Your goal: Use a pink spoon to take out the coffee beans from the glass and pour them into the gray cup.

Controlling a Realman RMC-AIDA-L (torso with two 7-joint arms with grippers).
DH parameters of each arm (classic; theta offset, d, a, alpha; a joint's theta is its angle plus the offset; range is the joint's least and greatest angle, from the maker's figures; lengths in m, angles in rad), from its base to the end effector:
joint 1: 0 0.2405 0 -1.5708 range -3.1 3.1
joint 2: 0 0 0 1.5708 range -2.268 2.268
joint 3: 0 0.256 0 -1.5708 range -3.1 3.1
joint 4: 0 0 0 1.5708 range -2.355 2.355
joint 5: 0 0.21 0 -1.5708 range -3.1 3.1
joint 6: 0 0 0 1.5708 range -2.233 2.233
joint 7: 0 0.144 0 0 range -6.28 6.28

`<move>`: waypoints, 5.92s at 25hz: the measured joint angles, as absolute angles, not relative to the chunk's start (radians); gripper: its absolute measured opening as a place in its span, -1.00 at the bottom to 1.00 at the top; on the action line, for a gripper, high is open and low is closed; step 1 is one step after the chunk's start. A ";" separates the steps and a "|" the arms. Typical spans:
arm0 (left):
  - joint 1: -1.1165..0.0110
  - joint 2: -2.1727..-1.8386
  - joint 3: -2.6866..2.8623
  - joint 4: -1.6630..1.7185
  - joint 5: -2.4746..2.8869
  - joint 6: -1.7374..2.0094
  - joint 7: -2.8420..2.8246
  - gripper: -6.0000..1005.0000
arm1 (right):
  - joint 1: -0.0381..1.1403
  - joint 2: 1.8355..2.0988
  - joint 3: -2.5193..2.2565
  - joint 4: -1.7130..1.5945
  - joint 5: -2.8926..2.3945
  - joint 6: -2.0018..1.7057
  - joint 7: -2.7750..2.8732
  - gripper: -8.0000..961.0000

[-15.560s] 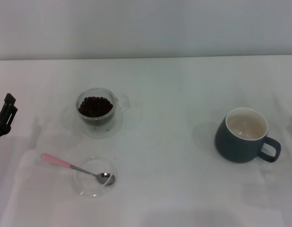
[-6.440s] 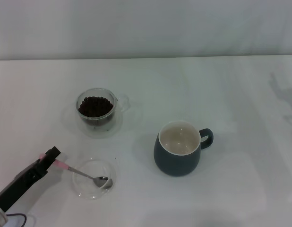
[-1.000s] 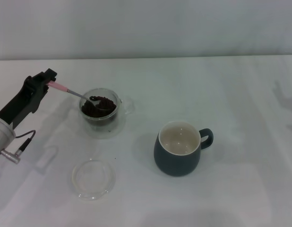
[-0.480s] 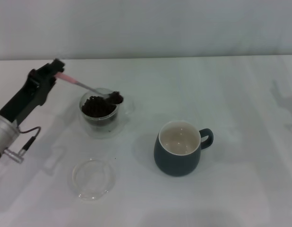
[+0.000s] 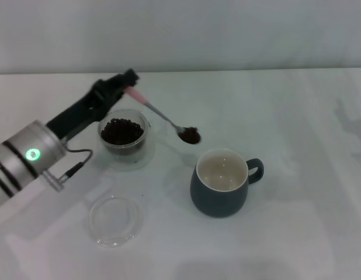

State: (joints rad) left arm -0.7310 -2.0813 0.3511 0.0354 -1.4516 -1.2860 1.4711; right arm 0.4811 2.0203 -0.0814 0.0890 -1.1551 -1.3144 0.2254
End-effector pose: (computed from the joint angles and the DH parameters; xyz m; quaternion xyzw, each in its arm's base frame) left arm -0.2252 0.3715 -0.0545 -0.6704 -0.5530 -0.4852 0.0970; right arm 0.3535 0.3309 0.0417 -0.6099 0.2415 0.3333 0.6772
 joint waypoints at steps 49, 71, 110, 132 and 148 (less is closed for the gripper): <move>-0.458 -2.075 0.429 0.060 -1.673 -1.496 1.755 -0.68 | 0.494 2.015 -0.055 0.081 -1.147 -1.256 0.226 0.82; -0.336 -2.069 0.438 0.089 -1.538 -1.354 1.711 -0.59 | 0.536 2.020 -0.051 0.087 -1.151 -1.203 0.225 0.82; -0.333 -2.083 0.430 0.072 -1.955 -1.226 2.581 0.59 | 0.465 2.023 -0.063 0.132 -1.157 -1.219 0.226 0.82; -0.355 -2.078 0.430 0.117 -2.187 -1.221 2.811 0.57 | 0.416 2.025 -0.054 0.208 -1.158 -1.219 0.224 0.82; -0.387 -2.083 0.429 -0.021 -2.357 -1.227 2.762 0.57 | 0.445 2.019 -0.054 0.141 -1.157 -1.138 0.220 0.82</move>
State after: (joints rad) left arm -0.3867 -2.0831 0.4295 -0.0214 -2.3570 -1.2271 2.7621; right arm 0.4452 2.0191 -0.0536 0.1412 -1.1572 -1.1382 0.2198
